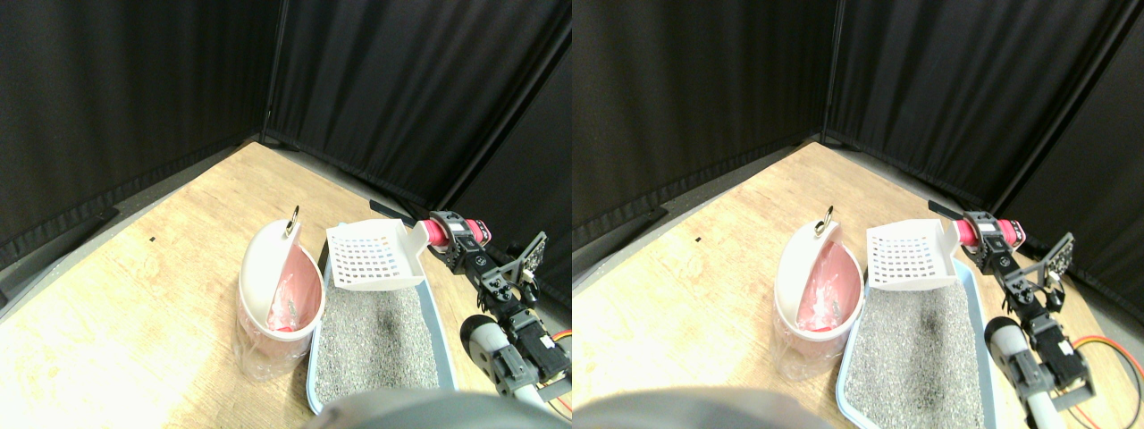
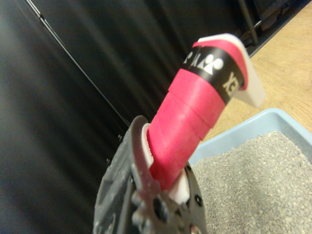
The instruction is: Scoop (unimanual)
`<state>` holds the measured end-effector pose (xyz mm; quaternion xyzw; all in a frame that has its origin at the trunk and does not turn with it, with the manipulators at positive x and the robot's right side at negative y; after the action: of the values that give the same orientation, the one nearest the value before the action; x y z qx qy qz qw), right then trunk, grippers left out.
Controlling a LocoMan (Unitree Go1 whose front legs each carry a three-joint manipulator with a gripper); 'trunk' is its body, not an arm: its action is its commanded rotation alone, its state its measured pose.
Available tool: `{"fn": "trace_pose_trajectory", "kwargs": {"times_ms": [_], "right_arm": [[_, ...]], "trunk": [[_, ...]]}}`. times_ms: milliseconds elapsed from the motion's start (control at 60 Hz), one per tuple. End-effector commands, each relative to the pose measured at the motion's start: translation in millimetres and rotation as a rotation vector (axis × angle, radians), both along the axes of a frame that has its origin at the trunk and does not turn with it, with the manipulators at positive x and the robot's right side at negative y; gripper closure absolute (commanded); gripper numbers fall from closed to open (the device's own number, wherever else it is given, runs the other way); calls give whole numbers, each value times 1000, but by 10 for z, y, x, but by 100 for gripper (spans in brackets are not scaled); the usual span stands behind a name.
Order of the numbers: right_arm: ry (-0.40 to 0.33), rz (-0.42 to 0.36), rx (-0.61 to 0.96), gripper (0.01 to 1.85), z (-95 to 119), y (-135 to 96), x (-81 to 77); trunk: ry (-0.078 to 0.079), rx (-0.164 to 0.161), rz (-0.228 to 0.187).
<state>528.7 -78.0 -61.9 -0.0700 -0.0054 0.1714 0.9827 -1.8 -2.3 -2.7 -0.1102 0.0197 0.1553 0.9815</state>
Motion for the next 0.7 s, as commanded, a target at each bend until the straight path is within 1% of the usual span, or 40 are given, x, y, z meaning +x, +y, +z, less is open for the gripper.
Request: {"fn": "trace_pose_trajectory", "kwargs": {"times_ms": [17, 50, 83, 133, 167, 233, 317, 333, 367, 400, 567, 583, 683, 700], "right_arm": [[-63, -22, 82, 181, 66, -220, 5], [-63, -31, 102, 181, 48, -270, 2], [-58, -56, 137, 181, 9, -370, -14], [-62, -70, 167, 181, -42, -486, -39], [-61, -73, 175, 181, -54, -509, -41], [-38, -120, 207, 181, -130, -655, -89], [-25, -138, 240, 181, -220, -795, -127], [-13, -161, 250, 181, -266, -865, -156], [-10, -168, 246, 181, -276, -881, -166], [-2, -170, 262, 181, -339, -966, -185], [2, -194, 293, 181, -535, -1189, -237], [8, -208, 297, 181, -558, -1215, -247], [30, -233, 309, 181, -628, -1296, -264], [37, -253, 303, 181, -669, -1331, -275]], "trunk": [[9, 7, -46], [11, 11, -57], [13, 17, -67], [15, 24, -82], [16, 29, -92], [18, 39, -114], [22, 50, -139], [23, 53, -146], [25, 57, -157], [26, 62, -166], [30, 84, -209], [31, 87, -214], [33, 95, -228], [34, 97, -231]]}}
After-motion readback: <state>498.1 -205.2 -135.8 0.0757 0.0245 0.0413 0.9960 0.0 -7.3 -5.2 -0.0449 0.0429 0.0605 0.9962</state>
